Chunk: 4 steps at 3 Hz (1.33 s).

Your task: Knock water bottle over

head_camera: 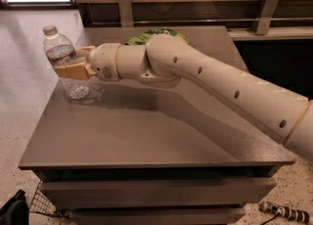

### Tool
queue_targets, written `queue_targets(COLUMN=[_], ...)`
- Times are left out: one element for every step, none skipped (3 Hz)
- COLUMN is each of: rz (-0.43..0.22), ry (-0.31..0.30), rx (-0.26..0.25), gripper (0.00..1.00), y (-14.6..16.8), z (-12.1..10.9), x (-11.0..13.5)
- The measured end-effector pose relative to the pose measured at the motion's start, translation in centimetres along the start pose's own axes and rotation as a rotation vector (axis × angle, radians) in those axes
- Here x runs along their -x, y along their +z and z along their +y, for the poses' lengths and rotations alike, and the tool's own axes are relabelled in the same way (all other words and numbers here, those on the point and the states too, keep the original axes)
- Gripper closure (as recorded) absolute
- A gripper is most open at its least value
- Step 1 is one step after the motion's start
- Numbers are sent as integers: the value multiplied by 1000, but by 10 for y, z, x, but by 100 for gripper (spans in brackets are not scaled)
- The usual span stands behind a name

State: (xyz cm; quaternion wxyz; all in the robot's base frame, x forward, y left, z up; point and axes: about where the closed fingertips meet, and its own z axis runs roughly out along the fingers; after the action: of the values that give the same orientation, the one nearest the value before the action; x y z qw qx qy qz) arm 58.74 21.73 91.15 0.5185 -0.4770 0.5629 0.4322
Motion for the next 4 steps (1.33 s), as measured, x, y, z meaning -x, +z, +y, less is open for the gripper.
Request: queue_targets(rz=[79,192,328,535], ry=[-4,3,13,36], rx=[3,2,10,6], gripper=[100,100,100,100], y=[-11,-31,-47,-63], z=[3,4,7,14], x=[11,22,27,21])
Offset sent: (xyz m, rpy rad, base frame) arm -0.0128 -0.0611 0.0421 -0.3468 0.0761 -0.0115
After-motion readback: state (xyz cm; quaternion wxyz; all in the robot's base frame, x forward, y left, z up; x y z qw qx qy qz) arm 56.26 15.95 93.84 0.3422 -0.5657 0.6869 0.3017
